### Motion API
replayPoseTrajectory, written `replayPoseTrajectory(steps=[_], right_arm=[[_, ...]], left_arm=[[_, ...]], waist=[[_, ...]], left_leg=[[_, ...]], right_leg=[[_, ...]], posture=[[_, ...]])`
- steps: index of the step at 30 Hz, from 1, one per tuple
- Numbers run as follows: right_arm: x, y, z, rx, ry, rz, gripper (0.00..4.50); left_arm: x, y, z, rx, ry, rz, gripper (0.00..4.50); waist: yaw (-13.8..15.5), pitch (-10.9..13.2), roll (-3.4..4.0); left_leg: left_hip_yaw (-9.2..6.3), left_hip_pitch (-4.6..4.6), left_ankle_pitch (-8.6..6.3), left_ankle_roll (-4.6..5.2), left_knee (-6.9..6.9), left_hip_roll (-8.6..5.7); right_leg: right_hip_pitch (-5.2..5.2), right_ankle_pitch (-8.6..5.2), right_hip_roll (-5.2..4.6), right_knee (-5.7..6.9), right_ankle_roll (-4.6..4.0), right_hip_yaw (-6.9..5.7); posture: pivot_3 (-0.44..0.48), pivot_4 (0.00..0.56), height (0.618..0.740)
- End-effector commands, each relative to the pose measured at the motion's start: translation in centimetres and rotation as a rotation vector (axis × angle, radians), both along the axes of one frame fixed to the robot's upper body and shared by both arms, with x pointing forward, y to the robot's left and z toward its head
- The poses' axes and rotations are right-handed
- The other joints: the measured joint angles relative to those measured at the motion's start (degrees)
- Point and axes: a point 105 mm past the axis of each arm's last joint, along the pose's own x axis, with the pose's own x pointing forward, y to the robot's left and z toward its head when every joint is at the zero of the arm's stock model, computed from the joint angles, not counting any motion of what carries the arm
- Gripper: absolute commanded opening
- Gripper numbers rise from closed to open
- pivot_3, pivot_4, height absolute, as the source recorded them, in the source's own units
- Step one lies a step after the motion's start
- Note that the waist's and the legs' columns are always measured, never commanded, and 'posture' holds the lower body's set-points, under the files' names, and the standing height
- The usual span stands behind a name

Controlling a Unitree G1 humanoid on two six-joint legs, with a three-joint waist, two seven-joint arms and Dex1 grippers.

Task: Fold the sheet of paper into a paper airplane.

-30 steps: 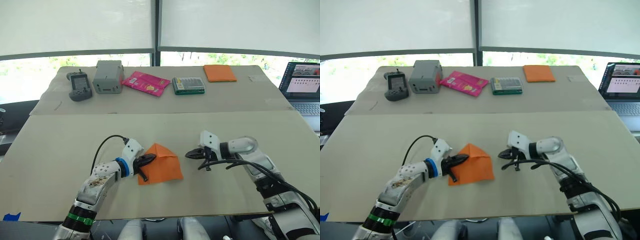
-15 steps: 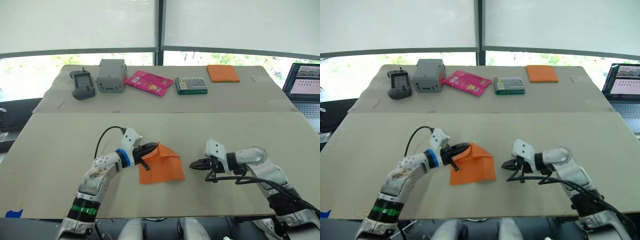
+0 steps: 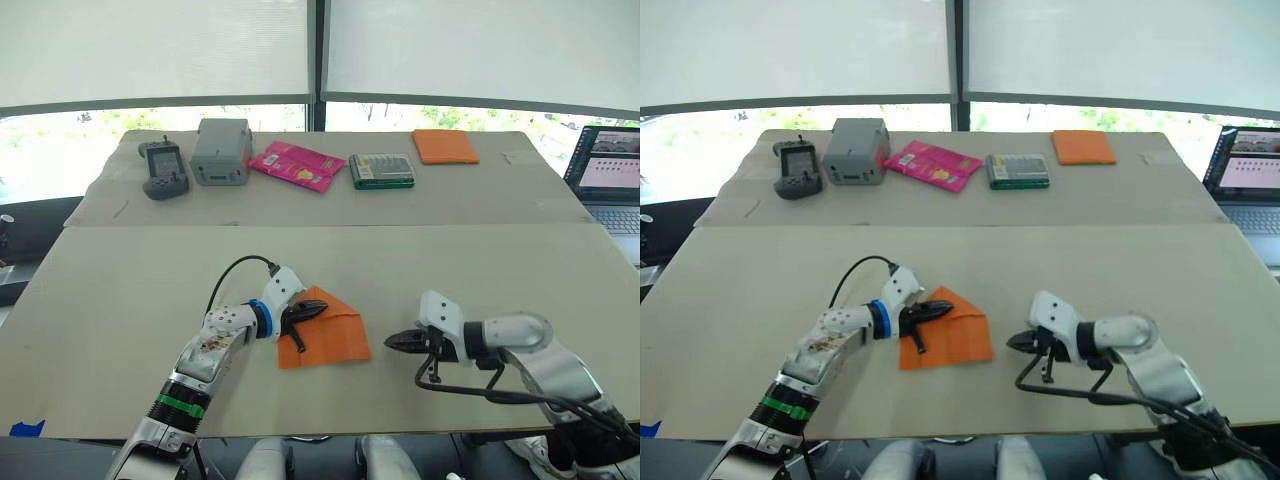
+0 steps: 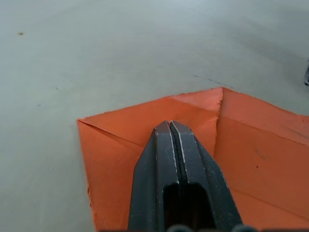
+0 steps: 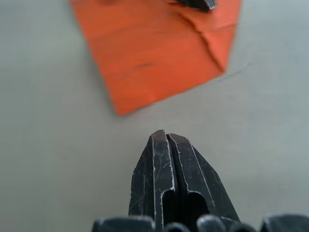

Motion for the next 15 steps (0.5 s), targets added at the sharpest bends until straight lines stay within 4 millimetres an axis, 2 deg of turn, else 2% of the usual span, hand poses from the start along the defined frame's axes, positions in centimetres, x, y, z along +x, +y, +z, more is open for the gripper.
replayPoseTrajectory(steps=[1, 3, 7, 15], right_arm=[[-1.5, 1.5, 1.0, 0.086, 0.083, 0.004, 0.04], [-1.9, 1.8, 0.3, 0.067, 0.114, -0.014, 0.04], [-1.3, 2.3, -0.8, 0.049, 0.138, -0.129, 0.04], [-0.7, 2.0, -1.4, -0.004, 0.122, -0.222, 0.04]], left_arm=[[0.1, 0.2, -0.2, 0.013, 0.003, -0.001, 0.0], [0.1, 0.2, -0.2, 0.013, 0.005, -0.003, 0.0], [0.0, 0.2, -0.3, 0.013, 0.012, -0.01, 0.0], [-0.2, 0.0, -0.2, 0.004, 0.019, -0.027, 0.0]], waist=[[0.0, 0.0, 0.0], [0.0, 0.0, 0.0], [0.0, 0.0, 0.0], [-0.2, 0.0, -0.03]], left_leg=[[0.0, 0.0, 0.0, 0.0, 0.02, -0.01], [0.0, 0.03, 0.0, 0.0, 0.05, 0.01], [0.01, 0.02, 0.0, 0.0, 0.08, -0.01], [0.0, 0.1, 0.0, 0.0, 0.08, 0.01]], right_leg=[[0.0, 0.0, -0.01, 0.01, 0.0, 0.01], [0.05, 0.01, -0.01, 0.02, 0.0, 0.01], [0.02, 0.0, 0.0, 0.03, 0.01, 0.01], [0.09, 0.0, 0.04, 0.05, 0.01, 0.0]], posture=[[0.0, 0.15, 0.74], [0.0, 0.15, 0.74], [0.0, 0.15, 0.74], [0.0, 0.15, 0.74]])
